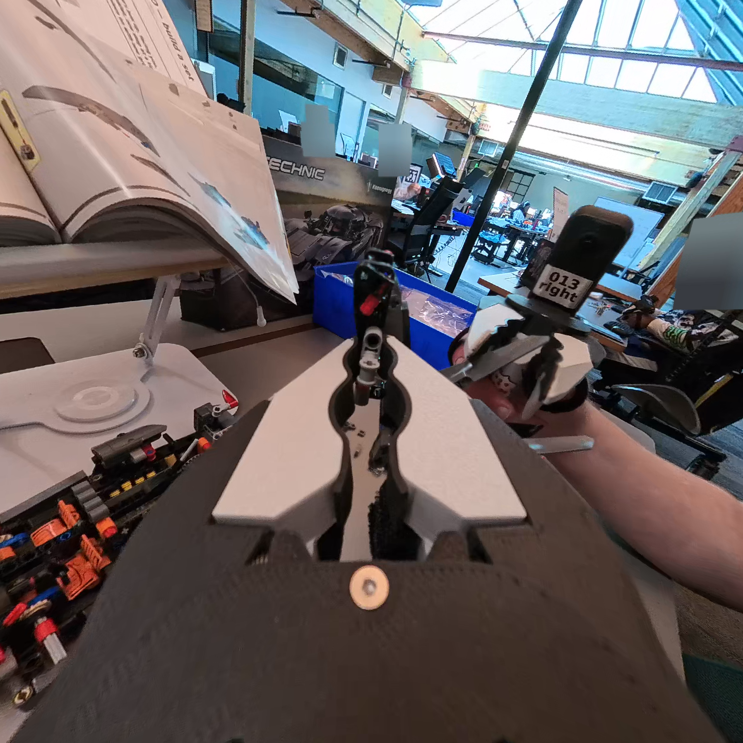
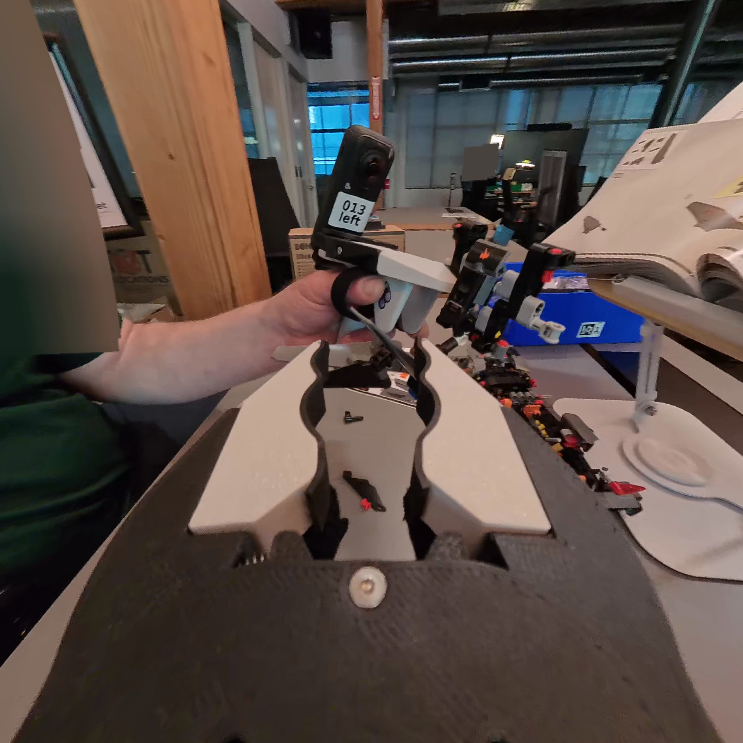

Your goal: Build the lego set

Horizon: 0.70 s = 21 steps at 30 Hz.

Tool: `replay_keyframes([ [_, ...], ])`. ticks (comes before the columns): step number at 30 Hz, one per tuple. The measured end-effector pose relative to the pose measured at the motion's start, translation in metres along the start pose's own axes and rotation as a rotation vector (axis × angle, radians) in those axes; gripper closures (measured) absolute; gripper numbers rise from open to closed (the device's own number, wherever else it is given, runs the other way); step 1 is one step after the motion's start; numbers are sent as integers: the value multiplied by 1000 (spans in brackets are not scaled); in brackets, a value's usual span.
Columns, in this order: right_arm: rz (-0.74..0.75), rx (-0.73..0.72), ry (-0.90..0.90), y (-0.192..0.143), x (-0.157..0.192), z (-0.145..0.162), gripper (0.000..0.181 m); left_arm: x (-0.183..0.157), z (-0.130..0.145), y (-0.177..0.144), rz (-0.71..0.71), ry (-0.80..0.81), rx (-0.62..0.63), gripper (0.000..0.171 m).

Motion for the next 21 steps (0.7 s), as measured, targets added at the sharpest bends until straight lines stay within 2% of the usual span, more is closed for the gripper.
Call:
replay_keyframes([
  [5,-97,52,21,-6,12,9,142,-1,-2,0,12,-4,-4,165],
  [21,-174,130,18,-16,26,14,145,-5,-7,1,97,-100,-58,164],
])
Point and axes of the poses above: each gripper's, where its closed fingertips meet, y out along the fingers, z out of its underside, x = y × z across the jaws, the point moved 1 cm from there along -y, back along the fingers, and after that the axes turned 14 degrees about -x, right-handed, at the moved point
